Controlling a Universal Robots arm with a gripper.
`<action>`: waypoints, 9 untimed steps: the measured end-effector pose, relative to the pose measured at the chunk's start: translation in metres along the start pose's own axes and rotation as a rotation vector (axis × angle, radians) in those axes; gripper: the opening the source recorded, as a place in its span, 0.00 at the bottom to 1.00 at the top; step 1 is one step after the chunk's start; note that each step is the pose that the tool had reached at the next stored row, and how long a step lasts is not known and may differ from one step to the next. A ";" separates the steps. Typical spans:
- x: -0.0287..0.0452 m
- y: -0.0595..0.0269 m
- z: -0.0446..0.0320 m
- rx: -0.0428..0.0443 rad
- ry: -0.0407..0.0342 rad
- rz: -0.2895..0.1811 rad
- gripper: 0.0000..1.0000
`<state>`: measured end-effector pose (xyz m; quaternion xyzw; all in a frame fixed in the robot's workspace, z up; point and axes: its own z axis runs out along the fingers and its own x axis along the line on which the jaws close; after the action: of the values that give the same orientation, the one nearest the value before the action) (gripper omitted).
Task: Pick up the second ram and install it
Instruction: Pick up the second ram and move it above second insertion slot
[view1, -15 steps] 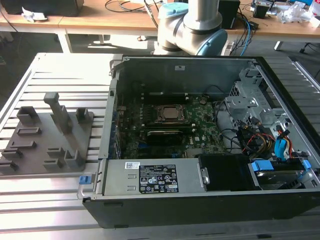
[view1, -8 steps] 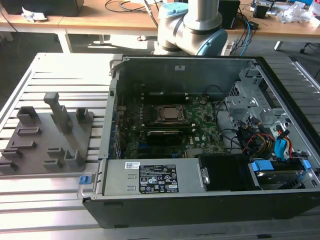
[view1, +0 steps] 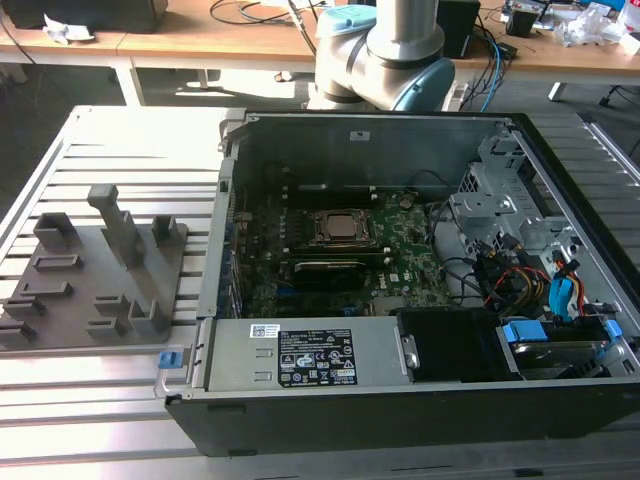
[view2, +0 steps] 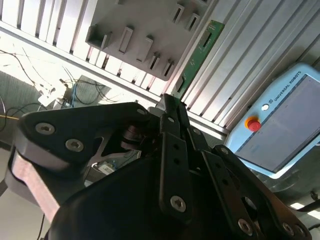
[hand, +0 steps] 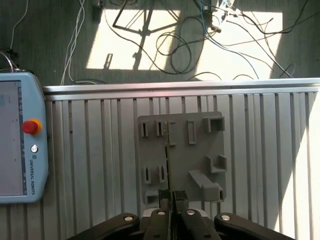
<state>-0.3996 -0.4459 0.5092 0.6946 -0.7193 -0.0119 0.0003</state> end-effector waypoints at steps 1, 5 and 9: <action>0.0000 -0.0028 0.0025 0.0000 0.0000 0.000 0.14; -0.0016 -0.0390 0.0157 -0.0012 0.0028 0.000 0.14; -0.0062 -0.0823 0.0241 -0.0011 0.0132 0.000 0.14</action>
<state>-0.3175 -0.4421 0.4838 0.6945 -0.7194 -0.0078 0.0055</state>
